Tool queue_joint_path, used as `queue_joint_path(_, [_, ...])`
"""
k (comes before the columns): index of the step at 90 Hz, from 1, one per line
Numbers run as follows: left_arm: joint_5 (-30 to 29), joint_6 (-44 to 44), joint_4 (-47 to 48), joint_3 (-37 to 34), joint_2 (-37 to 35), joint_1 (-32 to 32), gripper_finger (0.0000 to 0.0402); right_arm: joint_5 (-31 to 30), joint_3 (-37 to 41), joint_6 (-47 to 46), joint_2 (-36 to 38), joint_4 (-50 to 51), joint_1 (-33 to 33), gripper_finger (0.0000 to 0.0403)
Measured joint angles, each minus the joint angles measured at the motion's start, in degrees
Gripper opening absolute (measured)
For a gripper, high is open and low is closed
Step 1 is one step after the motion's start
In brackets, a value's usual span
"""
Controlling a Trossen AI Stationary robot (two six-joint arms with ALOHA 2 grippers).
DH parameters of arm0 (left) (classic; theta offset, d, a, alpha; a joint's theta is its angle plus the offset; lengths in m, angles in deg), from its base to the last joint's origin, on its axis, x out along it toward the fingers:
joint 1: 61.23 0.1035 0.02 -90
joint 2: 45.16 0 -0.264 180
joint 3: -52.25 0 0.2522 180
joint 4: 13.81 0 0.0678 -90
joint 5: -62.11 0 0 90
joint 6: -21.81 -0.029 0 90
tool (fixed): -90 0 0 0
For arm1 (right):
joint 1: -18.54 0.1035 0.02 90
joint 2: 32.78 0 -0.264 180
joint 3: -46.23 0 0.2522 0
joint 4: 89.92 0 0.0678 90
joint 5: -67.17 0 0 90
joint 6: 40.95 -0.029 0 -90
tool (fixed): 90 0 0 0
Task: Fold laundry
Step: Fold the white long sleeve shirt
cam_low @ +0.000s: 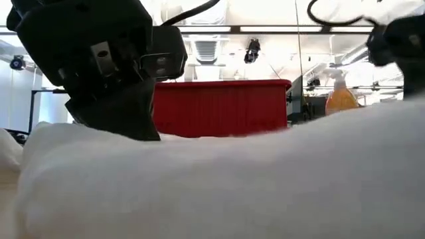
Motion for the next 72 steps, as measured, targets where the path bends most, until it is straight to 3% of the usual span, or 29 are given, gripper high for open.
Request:
queue_joint_path(12, [-0.96,-0.44,-0.17,0.00,0.00,0.03,0.0025,0.50,-7.09,2.98,-1.52,14.09,0.00,0.0000])
queue_joint_path(29, [-1.13,-0.44,-0.61,0.00,0.00,0.02,0.0025,-5.68,-16.37,5.58,-4.36,23.69,-0.02,0.0000])
queue_joint_path(41, [-1.14,-0.44,-0.67,0.00,0.00,0.01,0.0025,-9.64,-22.11,14.73,-6.73,20.30,-0.21,0.0000])
queue_joint_path(54, [-1.18,-0.44,-0.74,0.00,0.00,0.00,0.0025,-2.38,-25.36,28.15,-8.96,12.24,-0.50,0.0000])
queue_joint_path(60, [-1.42,-0.44,-0.83,0.00,0.00,0.00,0.0025,-1.84,-26.16,26.85,-9.90,17.15,-0.76,0.0000])
queue_joint_path(72, [-1.58,-0.44,-0.87,0.00,0.00,0.00,0.0025,-10.25,-26.00,13.75,-11.62,33.06,-1.09,0.0000])
